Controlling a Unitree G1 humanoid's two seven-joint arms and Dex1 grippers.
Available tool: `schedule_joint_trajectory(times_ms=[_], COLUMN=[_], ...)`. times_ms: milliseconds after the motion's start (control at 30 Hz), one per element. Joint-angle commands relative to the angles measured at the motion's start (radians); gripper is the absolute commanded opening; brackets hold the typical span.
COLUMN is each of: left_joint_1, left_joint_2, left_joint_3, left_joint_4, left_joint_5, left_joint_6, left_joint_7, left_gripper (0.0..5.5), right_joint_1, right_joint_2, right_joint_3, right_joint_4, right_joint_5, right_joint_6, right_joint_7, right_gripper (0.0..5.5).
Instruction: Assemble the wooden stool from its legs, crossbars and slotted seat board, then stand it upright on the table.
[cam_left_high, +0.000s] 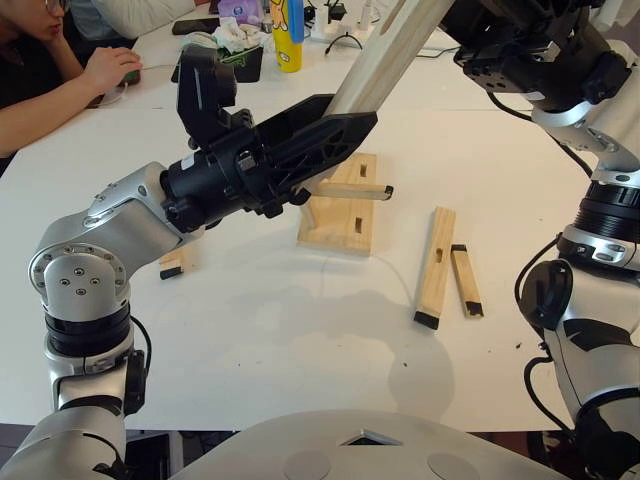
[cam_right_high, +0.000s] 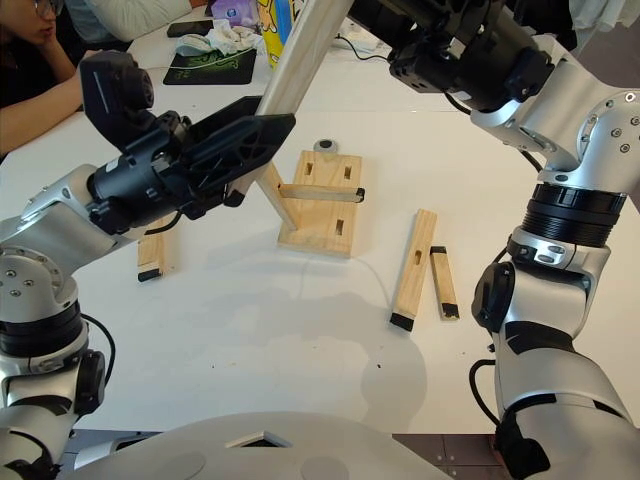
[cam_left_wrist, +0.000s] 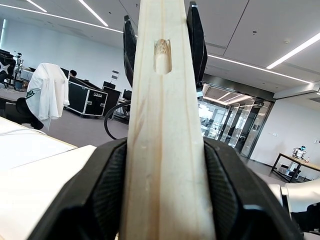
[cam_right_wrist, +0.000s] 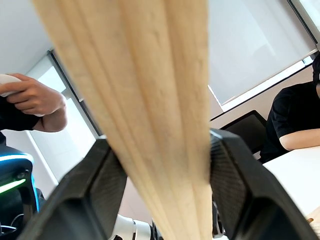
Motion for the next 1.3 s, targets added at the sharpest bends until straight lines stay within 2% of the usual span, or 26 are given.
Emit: schedule_joint_trajectory(times_ms=[33, 900, 933, 1100, 1300], left_joint_1=[-0.003, -0.075, -0.074, -0.072, -0.081], left_joint_2=[0.026, 0.09, 0.087, 0.074, 0.099], left_joint_3=[0.012, 0.108, 0.109, 0.102, 0.175], left_joint_4=[0.013, 0.045, 0.042, 0.042, 0.08], left_joint_5=[0.031, 0.072, 0.074, 0.094, 0.116], left_joint_6=[0.012, 0.006, 0.006, 0.002, -0.028], left_joint_7=[-0.015, -0.064, -0.057, -0.031, -0.013], left_gripper=[2.06, 2.06, 2.43, 3.14, 3.19], right_joint_1=[-0.017, 0.009, 0.009, 0.007, 0.015], right_joint_2=[-0.03, -0.081, -0.081, -0.085, -0.121], right_joint_3=[0.013, 0.025, 0.025, 0.018, 0.032], right_joint_4=[-0.031, -0.027, -0.025, -0.014, -0.009], right_joint_5=[-0.017, -0.22, -0.226, -0.252, -0.417], right_joint_6=[0.023, 0.025, 0.024, 0.027, -0.076], right_joint_7=[0.054, 0.23, 0.234, 0.259, 0.333], right_gripper=[2.26, 2.18, 2.18, 2.07, 2.07])
